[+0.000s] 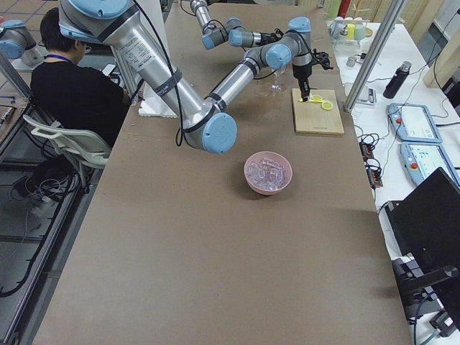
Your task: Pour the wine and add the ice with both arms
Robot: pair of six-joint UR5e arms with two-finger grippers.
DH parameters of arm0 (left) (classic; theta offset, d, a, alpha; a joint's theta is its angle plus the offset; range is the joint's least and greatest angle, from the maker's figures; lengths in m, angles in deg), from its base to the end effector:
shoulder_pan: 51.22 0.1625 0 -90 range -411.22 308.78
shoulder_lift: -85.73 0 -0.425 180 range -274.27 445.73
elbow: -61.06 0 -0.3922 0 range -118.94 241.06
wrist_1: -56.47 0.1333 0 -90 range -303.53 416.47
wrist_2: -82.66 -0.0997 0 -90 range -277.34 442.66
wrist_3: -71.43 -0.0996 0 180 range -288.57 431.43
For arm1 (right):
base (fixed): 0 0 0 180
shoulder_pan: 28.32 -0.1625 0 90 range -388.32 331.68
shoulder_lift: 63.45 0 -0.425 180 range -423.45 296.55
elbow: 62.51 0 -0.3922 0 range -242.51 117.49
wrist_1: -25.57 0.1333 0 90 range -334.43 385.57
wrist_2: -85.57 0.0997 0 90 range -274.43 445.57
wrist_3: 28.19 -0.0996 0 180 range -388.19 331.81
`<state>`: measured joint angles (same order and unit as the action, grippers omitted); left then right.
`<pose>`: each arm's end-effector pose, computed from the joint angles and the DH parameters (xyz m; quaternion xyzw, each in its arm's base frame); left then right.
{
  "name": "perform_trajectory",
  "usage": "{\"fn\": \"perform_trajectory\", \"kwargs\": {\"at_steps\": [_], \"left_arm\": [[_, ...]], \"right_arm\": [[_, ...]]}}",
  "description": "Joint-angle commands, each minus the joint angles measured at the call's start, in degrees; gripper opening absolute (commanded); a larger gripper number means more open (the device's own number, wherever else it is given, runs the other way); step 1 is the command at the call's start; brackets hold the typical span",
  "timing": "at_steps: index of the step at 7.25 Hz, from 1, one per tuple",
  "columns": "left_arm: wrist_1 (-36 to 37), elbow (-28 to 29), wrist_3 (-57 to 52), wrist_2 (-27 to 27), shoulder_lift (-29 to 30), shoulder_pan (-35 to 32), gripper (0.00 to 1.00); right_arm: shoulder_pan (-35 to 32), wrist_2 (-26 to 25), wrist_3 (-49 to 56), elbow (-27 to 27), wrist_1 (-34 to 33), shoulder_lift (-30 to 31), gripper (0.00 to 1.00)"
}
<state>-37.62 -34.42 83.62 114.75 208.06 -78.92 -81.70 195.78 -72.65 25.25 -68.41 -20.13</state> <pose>0.4714 -0.4933 0.2540 0.5227 -0.1706 0.1892 0.8136 -0.3535 -0.6415 0.1859 0.1517 -0.3464 0.0026 0.9257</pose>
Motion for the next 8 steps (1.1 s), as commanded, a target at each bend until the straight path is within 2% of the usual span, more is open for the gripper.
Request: {"fn": "perform_trajectory", "kwargs": {"at_steps": [1,5,8], "left_arm": [[-0.04,-0.49,-1.20,-0.97,-0.08,-0.17,0.18],[0.13,-1.02,-5.41,-3.78,-0.78,0.01,0.18],[-0.21,-1.55,-5.42,-3.71,-0.61,0.01,0.18]], "right_arm": [[0.12,0.00,-0.01,-0.75,0.47,-1.05,0.00],[0.65,-1.92,0.69,-0.75,0.29,-1.14,0.00],[0.65,-2.02,0.60,-0.31,0.11,-0.52,0.00]]}}
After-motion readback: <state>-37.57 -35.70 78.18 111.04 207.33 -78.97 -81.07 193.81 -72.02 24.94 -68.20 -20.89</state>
